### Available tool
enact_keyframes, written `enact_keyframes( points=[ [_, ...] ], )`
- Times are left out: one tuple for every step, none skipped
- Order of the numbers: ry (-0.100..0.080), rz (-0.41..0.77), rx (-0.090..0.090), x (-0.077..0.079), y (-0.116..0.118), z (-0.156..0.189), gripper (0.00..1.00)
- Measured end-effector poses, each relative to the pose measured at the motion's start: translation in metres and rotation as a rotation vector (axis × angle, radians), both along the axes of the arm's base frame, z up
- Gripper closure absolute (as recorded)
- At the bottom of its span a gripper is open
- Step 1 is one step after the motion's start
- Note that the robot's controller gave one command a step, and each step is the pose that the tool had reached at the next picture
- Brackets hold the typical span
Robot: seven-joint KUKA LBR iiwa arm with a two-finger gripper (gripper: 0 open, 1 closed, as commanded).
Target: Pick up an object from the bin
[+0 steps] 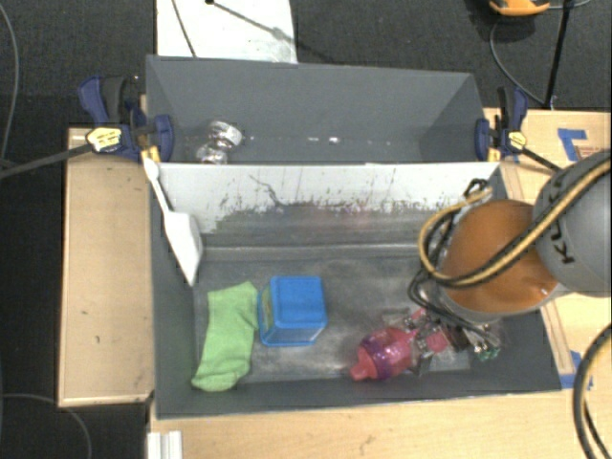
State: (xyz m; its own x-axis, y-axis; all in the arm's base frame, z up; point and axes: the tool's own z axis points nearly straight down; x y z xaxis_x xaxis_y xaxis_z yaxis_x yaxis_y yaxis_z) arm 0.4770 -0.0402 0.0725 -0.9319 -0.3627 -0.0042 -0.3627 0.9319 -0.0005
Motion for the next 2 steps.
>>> enact_keyframes(
  points=[
    [0.008, 0.000, 0.000, -0.002, 0.000, 0.009, 1.00],
    [0.000, -0.005, -0.001, 0.001, 0.000, 0.054, 1.00]
  ],
)
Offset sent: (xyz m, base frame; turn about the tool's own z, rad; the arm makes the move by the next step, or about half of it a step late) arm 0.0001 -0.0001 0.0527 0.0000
